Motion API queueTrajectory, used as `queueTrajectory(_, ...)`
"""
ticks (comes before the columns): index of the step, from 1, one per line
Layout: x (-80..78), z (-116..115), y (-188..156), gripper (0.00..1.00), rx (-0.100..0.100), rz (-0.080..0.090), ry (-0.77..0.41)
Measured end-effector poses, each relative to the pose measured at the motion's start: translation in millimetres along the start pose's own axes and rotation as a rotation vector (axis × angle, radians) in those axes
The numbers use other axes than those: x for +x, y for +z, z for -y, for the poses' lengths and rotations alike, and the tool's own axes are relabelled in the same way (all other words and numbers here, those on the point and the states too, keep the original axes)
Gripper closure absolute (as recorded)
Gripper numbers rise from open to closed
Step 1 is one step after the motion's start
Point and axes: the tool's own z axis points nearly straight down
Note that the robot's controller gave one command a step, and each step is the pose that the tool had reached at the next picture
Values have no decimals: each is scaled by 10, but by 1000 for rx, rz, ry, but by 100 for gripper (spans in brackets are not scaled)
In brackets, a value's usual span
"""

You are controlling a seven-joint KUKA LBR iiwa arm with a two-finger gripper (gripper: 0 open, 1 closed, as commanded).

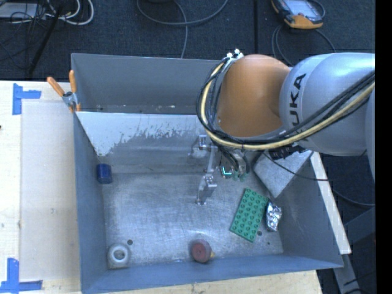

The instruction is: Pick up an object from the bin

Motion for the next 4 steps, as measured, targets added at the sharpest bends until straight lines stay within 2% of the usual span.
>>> queueTrajectory(1,338,936,765,0,3,-1,-74)
queueTrajectory(2,864,1885,1168,0,-7,22,-203)
queueTrajectory(3,858,1889,1154,100,-3,20,-201)
queueTrajectory(4,1065,1485,1166,100,5,17,-289)
